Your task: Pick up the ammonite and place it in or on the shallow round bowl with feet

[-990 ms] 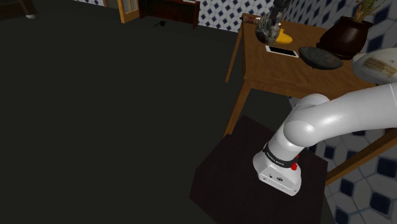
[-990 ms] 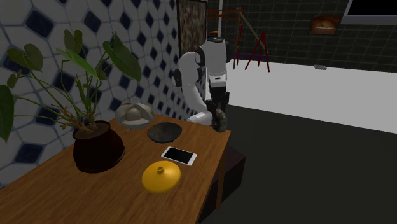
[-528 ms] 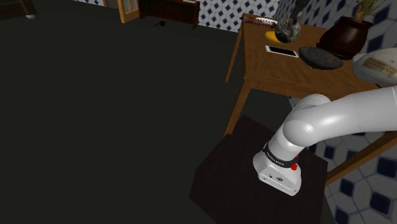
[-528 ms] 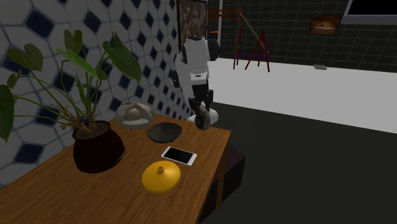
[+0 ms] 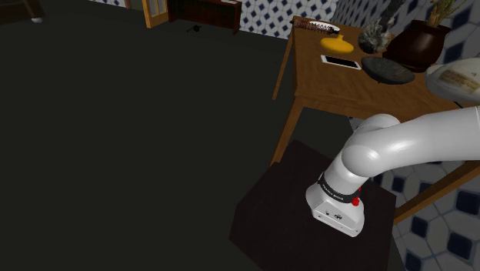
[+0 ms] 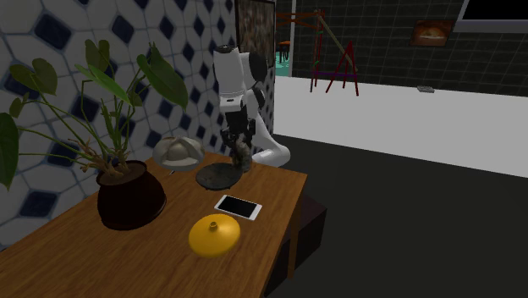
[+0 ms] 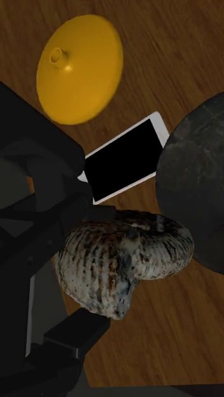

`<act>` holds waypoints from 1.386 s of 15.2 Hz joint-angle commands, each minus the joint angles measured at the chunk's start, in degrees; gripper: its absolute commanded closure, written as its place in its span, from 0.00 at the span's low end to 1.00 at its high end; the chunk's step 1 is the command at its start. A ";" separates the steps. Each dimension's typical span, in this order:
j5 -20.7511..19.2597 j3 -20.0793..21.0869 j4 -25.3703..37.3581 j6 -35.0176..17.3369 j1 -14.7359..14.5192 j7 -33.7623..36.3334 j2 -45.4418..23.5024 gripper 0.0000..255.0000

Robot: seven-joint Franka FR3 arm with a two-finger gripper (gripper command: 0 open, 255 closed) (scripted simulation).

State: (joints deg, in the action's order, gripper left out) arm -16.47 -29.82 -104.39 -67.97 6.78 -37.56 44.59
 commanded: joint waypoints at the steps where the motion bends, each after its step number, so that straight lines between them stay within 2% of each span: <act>1: -1.72 -2.65 2.05 0.92 -0.15 -3.18 -0.33 1.00; 4: -3.73 -6.08 4.87 1.86 -0.60 -7.09 -1.03 1.00; 19: -6.68 -7.02 -11.78 -7.49 2.28 -5.32 6.52 1.00; 21: -6.67 -7.01 -11.79 -7.49 2.30 -5.34 6.51 1.00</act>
State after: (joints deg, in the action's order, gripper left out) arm -23.05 -36.61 -115.65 -75.44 9.04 -42.92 51.12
